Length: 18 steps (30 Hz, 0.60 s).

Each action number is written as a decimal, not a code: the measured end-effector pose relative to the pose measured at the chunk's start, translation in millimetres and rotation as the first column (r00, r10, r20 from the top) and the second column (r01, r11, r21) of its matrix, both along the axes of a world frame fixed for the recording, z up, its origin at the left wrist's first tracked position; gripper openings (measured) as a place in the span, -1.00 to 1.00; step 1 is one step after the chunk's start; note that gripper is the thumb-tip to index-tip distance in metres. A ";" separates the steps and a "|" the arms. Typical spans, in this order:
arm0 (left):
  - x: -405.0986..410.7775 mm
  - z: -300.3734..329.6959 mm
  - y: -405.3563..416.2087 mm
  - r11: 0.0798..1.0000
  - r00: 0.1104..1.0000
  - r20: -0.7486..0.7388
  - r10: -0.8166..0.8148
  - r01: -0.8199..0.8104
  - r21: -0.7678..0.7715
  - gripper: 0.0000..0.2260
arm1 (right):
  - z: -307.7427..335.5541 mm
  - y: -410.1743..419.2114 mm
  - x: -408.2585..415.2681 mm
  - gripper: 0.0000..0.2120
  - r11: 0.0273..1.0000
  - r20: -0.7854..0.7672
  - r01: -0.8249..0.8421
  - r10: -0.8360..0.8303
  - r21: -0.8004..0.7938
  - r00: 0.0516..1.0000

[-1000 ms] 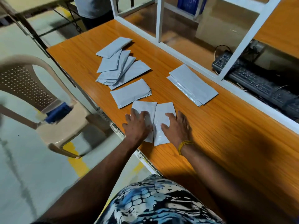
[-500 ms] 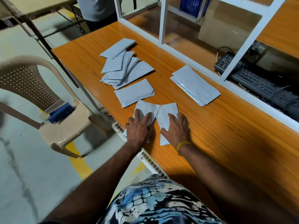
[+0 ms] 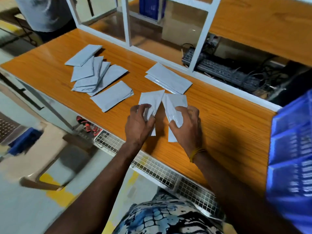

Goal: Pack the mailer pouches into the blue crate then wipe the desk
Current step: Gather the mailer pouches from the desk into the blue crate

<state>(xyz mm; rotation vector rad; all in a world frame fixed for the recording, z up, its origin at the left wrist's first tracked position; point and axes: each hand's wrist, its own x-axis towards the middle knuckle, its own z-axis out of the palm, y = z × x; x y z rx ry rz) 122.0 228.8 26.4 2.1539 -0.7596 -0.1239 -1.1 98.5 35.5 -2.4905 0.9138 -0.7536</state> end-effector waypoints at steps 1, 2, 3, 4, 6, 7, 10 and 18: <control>-6.7 6.3 -6.7 0.999 1.000 -0.012 -0.016 0.015 -0.049 -0.60 | 9.8 -1.6 -9.7 -0.59 1.000 0.026 0.016 -0.016 -0.016 1.000; -13.8 12.8 -13.8 0.995 0.999 -0.016 -0.036 0.034 -0.093 -0.60 | 19.0 -4.0 -19.8 -0.59 0.999 0.048 0.035 -0.034 -0.027 0.998; -21.1 19.0 -21.3 0.989 0.998 -0.015 -0.061 0.058 -0.133 -0.60 | 28.0 -6.6 -30.1 -0.59 0.998 0.066 0.056 -0.053 -0.032 0.996; -29.1 25.6 -28.9 0.982 0.996 -0.014 -0.087 0.083 -0.168 -0.60 | 36.3 -9.5 -40.9 -0.59 0.996 0.078 0.078 -0.076 -0.033 0.994; -46.5 39.2 -44.6 0.969 0.992 -0.017 -0.127 0.121 -0.215 -0.61 | 50.6 -16.3 -62.9 -0.59 0.991 0.093 0.128 -0.125 -0.035 0.988; -56.1 46.4 -52.9 0.964 0.989 -0.014 -0.145 0.138 -0.229 -0.62 | 57.4 -20.0 -73.8 -0.59 0.987 0.101 0.155 -0.151 -0.035 0.983; -88.8 66.9 -79.1 0.942 0.981 0.020 -0.195 0.193 -0.275 -0.67 | 76.5 -32.6 -107.0 -0.62 0.974 0.157 0.224 -0.215 -0.042 0.964; -196.2 107.1 -147.5 0.885 0.958 0.060 -0.279 0.281 -0.372 -0.68 | 118.1 -79.5 -210.3 -0.64 0.951 0.287 0.302 -0.270 -0.073 0.919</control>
